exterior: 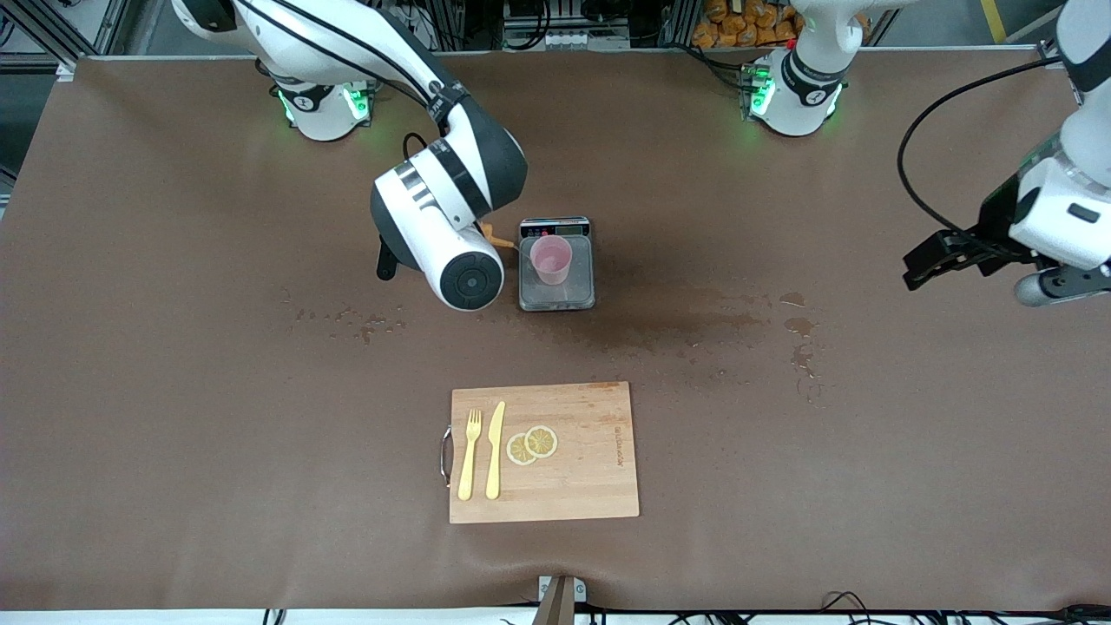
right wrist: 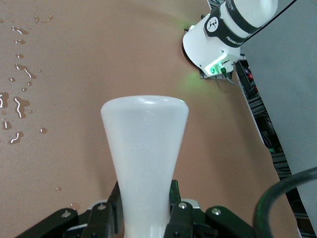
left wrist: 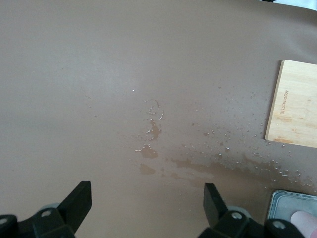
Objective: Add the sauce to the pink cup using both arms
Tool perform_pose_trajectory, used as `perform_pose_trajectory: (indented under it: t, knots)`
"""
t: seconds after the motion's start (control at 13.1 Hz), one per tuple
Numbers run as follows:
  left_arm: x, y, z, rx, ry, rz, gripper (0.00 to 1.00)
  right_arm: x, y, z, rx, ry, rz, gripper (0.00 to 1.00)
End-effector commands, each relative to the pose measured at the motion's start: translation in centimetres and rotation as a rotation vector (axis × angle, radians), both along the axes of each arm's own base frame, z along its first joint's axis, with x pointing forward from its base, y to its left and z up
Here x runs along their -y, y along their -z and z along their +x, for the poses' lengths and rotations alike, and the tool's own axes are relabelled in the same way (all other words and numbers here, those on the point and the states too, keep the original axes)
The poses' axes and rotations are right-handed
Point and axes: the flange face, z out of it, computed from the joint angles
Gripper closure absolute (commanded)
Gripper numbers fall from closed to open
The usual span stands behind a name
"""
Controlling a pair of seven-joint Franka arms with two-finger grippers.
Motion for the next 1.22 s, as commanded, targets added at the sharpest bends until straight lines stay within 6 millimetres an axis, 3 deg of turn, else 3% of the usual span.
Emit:
perform_pose_trajectory:
  t: [0.0,0.46,0.84,1.14]
  knots:
    - [-2.0,-0.6,-1.9,-0.02,0.026,-0.038,0.0,-0.6,0.3,-0.8,0.028,-0.04,-0.074,0.63]
    - [-1.7,-1.0,-2.2,-0.023,0.04,-0.031,0.0,-0.4,0.3,-0.6,0.028,-0.038,-0.072,0.72]
    - [-1.4,-1.2,-2.2,-0.024,0.051,-0.023,0.0,0.2,0.3,-0.1,0.021,-0.033,-0.056,0.73]
    - [-1.3,-1.1,-2.2,-0.024,0.05,-0.025,0.0,3.8,-1.1,2.5,-0.005,-0.029,0.046,0.73]
